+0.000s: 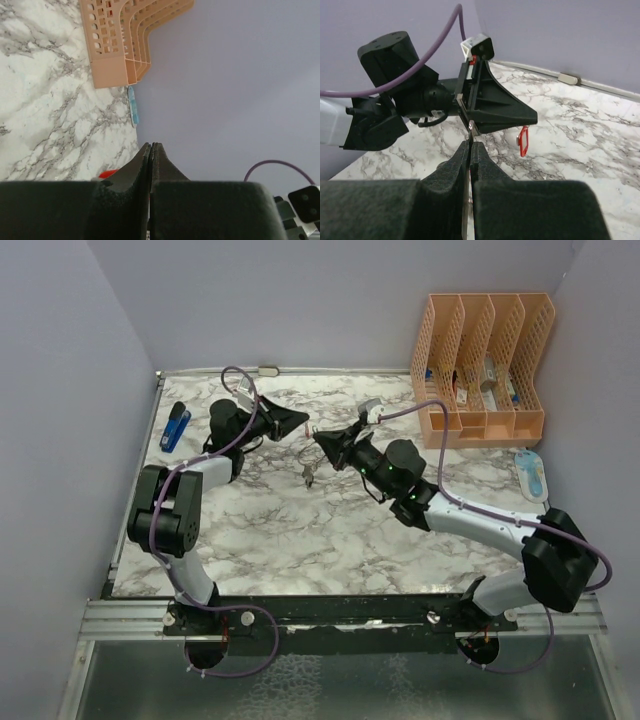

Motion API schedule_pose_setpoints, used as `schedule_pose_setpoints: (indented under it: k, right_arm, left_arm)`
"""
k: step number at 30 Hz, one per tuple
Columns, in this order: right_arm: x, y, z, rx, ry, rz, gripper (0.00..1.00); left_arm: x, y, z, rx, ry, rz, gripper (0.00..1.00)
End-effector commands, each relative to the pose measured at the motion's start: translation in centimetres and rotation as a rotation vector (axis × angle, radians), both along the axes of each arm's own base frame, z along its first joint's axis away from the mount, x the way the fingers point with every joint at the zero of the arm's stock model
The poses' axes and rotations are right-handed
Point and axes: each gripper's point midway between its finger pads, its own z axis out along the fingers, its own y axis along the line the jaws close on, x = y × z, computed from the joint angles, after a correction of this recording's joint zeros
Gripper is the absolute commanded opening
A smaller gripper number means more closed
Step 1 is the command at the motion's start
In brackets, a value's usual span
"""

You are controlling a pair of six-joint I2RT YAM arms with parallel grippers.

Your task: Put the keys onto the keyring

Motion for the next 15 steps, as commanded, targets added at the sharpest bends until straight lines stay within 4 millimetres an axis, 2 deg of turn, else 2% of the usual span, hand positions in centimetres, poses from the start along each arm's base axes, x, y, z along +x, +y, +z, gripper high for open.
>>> schedule_pose_setpoints:
  k: [1,9,15]
  right_arm:
    - [0.3,1.2,1.5,0.060,-0.065,0.028,0.01]
    - [1.4,2.1,-0.9,0.043,-0.046,0.016,0.01]
    - [2.4,1.4,-1.5,0.026,-0.059,-0.048,0.01]
  left_arm:
    - [0.6,-0.9,-0.2,-0.082,0.125,0.054,0.00]
    - [0.1,-2.6,-0.6,-0.117,0.214,0.060,0.00]
    - [-0.5,-3.0,-1.1,-0.121,0.253,0.049,0.00]
